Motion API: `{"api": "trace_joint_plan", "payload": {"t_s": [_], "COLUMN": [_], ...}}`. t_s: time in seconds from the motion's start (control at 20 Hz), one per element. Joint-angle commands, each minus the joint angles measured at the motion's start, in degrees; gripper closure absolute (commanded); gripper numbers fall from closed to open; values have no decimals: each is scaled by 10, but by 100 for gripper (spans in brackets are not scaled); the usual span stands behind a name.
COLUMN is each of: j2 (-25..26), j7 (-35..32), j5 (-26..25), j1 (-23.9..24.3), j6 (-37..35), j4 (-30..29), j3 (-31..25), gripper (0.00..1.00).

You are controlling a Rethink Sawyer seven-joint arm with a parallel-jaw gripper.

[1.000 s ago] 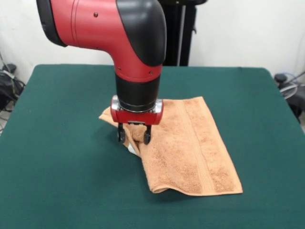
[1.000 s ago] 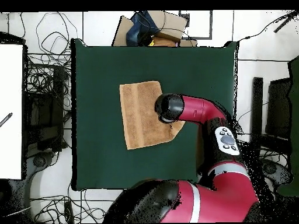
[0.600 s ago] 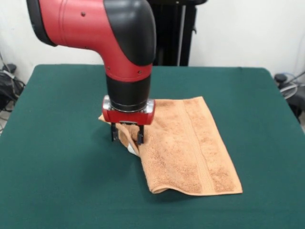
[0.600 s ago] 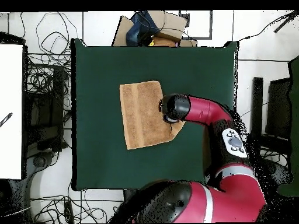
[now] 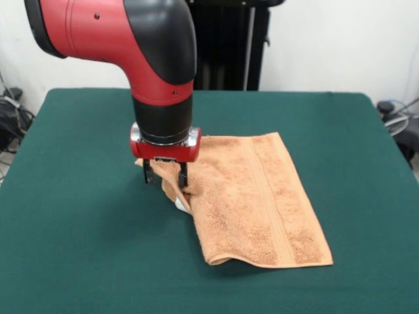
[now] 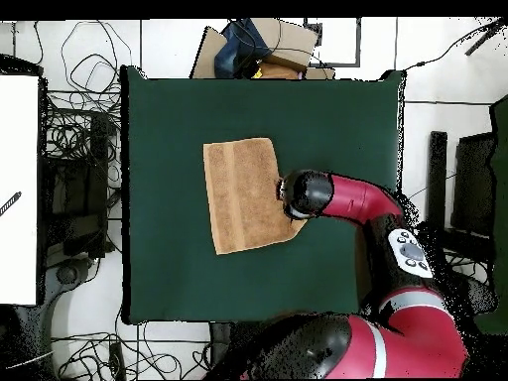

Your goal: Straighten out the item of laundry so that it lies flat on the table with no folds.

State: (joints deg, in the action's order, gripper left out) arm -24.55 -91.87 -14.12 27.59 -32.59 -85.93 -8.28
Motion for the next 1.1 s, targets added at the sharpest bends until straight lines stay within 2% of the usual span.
{"api": "trace_joint_plan", "payload": {"t_s": [0.05, 0.7, 0.75, 1.1], "j2": [-6, 0, 0, -1], "j7": [48, 39, 36, 25], "j5": [-47, -51, -49, -43], "j1": [-2, 3, 5, 14], "j6": [-6, 6, 3, 18], "j4": [-53, -62, -62, -70], "j3": [-53, -60, -60, -62], "gripper": [0, 0, 100, 100]}}
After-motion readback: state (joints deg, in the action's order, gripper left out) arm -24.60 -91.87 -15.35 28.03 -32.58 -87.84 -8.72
